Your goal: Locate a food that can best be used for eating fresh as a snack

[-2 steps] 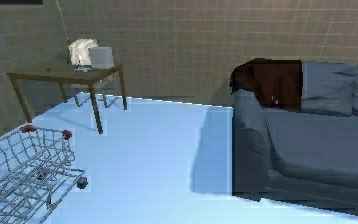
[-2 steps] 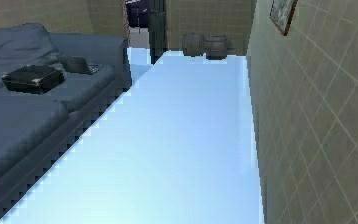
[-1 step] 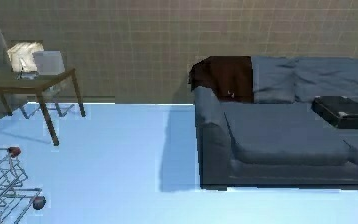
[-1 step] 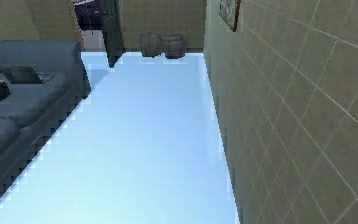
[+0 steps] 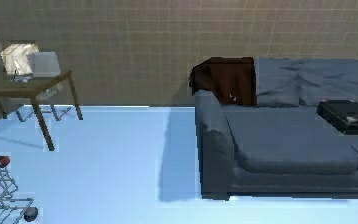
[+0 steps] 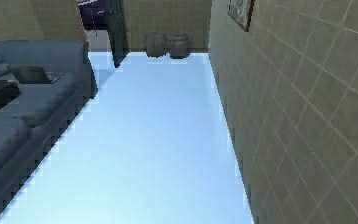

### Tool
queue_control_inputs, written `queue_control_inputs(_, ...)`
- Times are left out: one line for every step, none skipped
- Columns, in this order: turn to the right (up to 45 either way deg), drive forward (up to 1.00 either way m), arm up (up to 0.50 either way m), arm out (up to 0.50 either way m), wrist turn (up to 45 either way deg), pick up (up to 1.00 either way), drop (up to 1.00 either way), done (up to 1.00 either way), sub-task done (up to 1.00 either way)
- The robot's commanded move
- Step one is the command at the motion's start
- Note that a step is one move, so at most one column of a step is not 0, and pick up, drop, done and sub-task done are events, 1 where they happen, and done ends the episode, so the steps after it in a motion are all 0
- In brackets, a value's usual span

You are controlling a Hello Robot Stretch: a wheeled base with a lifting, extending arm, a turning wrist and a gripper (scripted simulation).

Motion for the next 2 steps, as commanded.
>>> queue_control_inputs(-45.0, 0.0, 0.0, 0.0, 0.0, 0.0, 0.0, 0.0, 0.0)
queue_control_inputs(-33.0, 0.0, 0.0, 0.0, 0.0, 0.0, 0.0, 0.0, 0.0)
